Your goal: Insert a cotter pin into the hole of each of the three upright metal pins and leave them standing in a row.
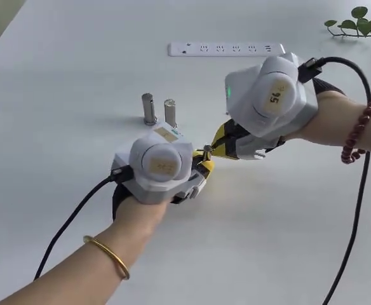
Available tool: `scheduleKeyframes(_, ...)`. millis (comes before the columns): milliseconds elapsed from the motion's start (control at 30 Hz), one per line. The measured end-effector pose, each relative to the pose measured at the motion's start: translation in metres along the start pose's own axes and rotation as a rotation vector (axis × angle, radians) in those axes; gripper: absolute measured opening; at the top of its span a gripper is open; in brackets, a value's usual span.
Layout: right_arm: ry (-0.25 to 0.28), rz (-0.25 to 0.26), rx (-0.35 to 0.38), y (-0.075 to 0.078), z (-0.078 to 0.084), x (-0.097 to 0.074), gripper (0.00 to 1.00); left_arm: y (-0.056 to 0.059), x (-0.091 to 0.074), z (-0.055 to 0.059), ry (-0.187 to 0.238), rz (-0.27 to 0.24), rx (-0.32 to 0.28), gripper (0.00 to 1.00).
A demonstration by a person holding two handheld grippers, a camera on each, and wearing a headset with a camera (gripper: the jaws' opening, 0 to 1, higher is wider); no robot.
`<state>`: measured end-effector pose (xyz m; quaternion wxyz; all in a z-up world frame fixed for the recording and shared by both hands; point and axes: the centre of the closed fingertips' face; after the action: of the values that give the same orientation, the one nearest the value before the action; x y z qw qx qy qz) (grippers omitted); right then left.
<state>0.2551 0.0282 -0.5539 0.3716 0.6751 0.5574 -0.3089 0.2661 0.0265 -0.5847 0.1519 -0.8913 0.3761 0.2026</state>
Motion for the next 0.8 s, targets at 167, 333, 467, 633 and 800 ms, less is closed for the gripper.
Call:
scheduleKeyframes(167, 0.000, 0.005, 0.026, 0.003, 0.001, -0.007, 0.02, 0.000, 0.000, 0.000, 0.000, -0.002, 0.000, 0.07)
scheduleKeyframes(333, -0.026, 0.002, 0.025, 0.001, 0.009, -0.004, 0.00, 0.000, 0.000, 0.000, 0.000, -0.001, 0.000, 0.07)
scheduleKeyframes(467, -0.030, 0.009, 0.021, 0.002, 0.010, -0.004, 0.00, 0.000, 0.000, 0.000, 0.001, -0.003, 0.007, 0.07)
scheduleKeyframes(633, -0.024, 0.006, 0.024, 0.003, 0.009, -0.002, 0.00, 0.000, 0.001, -0.001, 0.002, -0.005, 0.005, 0.07)
scheduleKeyframes(800, -0.015, 0.003, 0.021, 0.001, 0.005, -0.002, 0.00, -0.001, 0.001, -0.001, 0.004, -0.006, 0.004, 0.07)
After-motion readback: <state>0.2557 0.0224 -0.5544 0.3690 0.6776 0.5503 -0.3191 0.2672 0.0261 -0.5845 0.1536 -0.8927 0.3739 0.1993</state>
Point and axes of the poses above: the centre of the closed fingertips' face, and the gripper's own axes: x roughly forward along the fingers, y roughly to its right, z roughly out of its underside, and after that the axes turned 8 degrees about x, right-handed
